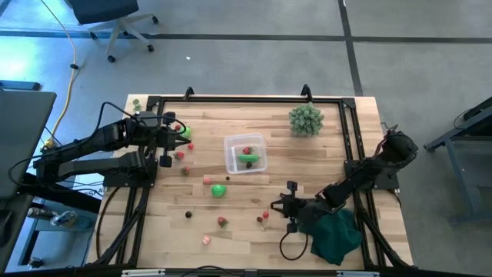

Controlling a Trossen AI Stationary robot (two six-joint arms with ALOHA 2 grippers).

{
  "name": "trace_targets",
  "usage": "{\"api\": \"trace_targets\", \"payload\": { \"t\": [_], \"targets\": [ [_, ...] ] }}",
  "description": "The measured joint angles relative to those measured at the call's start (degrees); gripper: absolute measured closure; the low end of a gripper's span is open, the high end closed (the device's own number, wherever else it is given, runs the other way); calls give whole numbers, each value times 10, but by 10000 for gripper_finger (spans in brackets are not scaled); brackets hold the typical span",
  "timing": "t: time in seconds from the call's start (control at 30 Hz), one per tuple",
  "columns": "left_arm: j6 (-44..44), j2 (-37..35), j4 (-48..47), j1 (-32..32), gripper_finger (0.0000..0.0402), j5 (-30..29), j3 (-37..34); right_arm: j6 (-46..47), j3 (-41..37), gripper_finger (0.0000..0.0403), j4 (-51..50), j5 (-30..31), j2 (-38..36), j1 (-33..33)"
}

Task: Pick and placing Produce into tupperware
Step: Put the black olive into the transparent bin

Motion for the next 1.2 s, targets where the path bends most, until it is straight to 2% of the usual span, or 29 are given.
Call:
{"api": "trace_targets", "payload": {
  "t": [0.27, 0.5, 0.77, 1.03, 1.2],
  "targets": [
    [0, 0, 0, 0, 401, 0, 0, -106, 60, 345, 1, 26, -44, -48],
    [0, 0, 0, 0, 401, 0, 0, -187, 145, 345, -50, -14, -54, -120],
    [0, 0, 0, 0, 401, 0, 0, -187, 265, 345, -213, -135, -41, -250],
    [0, 0, 0, 0, 401, 0, 0, -162, 300, 345, -249, -286, 29, -378],
    [0, 0, 0, 0, 401, 0, 0, -146, 310, 345, -260, -338, 90, -424]
  ]
}}
